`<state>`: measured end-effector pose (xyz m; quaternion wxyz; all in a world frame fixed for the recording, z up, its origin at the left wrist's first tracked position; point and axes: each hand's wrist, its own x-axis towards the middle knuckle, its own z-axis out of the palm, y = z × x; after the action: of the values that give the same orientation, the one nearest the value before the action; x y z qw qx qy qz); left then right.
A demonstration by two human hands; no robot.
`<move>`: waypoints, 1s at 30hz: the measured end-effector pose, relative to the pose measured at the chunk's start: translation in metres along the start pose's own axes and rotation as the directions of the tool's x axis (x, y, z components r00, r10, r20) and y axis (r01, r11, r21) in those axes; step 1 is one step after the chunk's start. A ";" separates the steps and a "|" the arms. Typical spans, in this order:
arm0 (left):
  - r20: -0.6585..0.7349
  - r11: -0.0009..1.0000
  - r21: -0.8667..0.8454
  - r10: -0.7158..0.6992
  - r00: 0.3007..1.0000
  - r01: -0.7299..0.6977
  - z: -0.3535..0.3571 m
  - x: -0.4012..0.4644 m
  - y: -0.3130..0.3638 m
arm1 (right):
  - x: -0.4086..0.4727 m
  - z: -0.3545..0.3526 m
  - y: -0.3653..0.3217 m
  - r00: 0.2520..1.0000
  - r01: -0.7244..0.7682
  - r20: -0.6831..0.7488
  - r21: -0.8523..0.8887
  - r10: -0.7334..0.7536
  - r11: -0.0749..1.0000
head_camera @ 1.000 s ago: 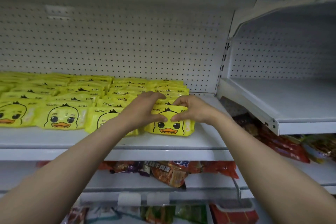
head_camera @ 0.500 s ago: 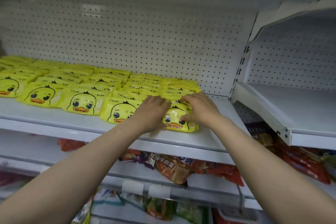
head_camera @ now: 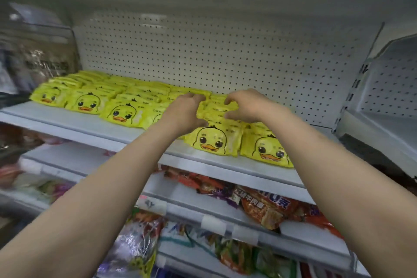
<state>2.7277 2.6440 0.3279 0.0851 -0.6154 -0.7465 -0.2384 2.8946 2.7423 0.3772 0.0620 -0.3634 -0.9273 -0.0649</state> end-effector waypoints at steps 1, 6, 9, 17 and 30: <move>-0.022 0.999 0.000 -0.046 0.999 0.046 -0.013 -0.008 -0.020 | 0.006 -0.003 -0.018 1.000 0.023 -0.006 0.015 -0.023 1.000; -0.142 0.972 0.025 -0.226 0.964 0.232 -0.071 -0.065 -0.119 | 0.035 -0.006 -0.121 0.979 0.180 -0.115 0.128 -0.166 0.975; -0.181 0.952 0.051 -0.289 0.940 0.303 -0.101 -0.106 -0.173 | 0.048 0.004 -0.188 0.944 0.297 -0.216 0.222 -0.250 0.929; -0.319 0.889 0.195 -0.342 0.884 0.414 -0.165 -0.227 -0.306 | 0.073 0.042 -0.384 0.837 0.537 -0.342 0.367 -0.427 0.759; -0.348 0.743 0.233 -0.539 0.767 0.628 -0.178 -0.310 -0.492 | 0.163 0.098 -0.604 0.718 0.686 -0.246 0.410 -0.651 0.601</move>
<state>2.2968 2.2265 0.2291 0.2052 -0.2879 -0.9137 -0.2002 2.3577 2.4279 0.2618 0.1526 0.0393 -0.9786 0.1325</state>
